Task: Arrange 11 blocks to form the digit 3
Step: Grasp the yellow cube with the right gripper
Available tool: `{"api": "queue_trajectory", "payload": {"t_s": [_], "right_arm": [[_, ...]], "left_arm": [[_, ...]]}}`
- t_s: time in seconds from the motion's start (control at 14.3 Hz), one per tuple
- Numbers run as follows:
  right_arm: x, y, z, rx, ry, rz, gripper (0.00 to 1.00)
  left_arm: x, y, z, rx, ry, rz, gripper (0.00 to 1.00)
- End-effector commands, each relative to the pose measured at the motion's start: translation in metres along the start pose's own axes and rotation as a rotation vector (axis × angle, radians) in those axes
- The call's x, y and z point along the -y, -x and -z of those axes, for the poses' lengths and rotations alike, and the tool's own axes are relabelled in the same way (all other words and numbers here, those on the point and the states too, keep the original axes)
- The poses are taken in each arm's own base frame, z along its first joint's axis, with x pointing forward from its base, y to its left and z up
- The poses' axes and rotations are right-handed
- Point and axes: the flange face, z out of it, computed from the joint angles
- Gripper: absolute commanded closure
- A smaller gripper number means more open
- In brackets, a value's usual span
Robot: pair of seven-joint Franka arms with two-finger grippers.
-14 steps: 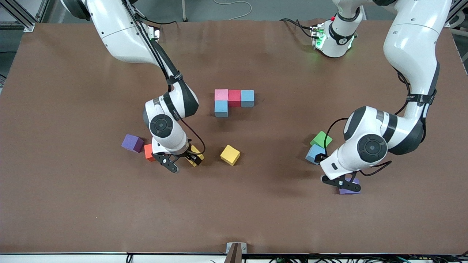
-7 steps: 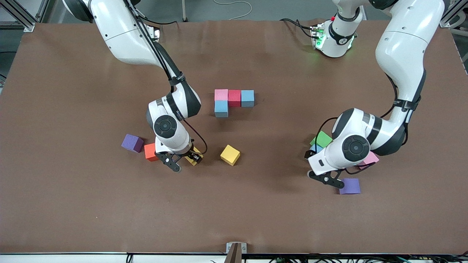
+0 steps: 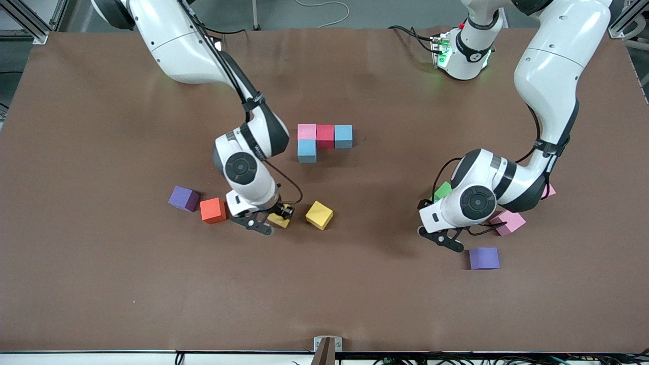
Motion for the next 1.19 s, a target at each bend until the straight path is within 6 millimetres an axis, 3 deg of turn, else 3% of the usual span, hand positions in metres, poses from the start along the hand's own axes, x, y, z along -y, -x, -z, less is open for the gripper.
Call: {"api": "queue_trajectory", "payload": {"t_s": [0.0, 0.07, 0.21, 0.28, 0.56, 0.77, 0.84, 1.12], "right_arm": [[0.018, 0.033, 0.016, 0.032, 0.029, 0.239, 0.99], [0.025, 0.047, 0.026, 0.025, 0.020, 0.273, 0.98], [0.030, 0.071, 0.029, 0.029, 0.026, 0.307, 0.98], [0.029, 0.076, 0.031, 0.031, 0.027, 0.311, 0.98], [0.025, 0.105, 0.018, 0.029, 0.027, 0.339, 0.98], [0.014, 0.121, 0.003, 0.013, 0.015, 0.345, 0.98], [0.014, 0.123, 0.002, 0.012, 0.016, 0.346, 0.98], [0.020, 0.131, -0.002, 0.011, 0.007, 0.351, 0.98]], "left_arm": [[-0.005, 0.002, -0.002, -0.029, -0.017, -0.038, 0.02], [-0.005, 0.002, -0.002, -0.033, -0.017, -0.033, 0.06], [-0.006, 0.001, -0.003, -0.034, -0.016, -0.019, 0.31], [-0.015, 0.000, -0.002, -0.036, -0.017, -0.018, 0.40], [-0.018, -0.002, 0.006, -0.047, -0.012, 0.054, 0.63], [-0.015, -0.015, 0.037, -0.102, -0.003, 0.180, 0.68], [-0.021, -0.018, 0.046, -0.118, 0.008, 0.223, 0.70], [-0.014, -0.029, 0.076, -0.168, 0.064, 0.487, 0.71]]}}
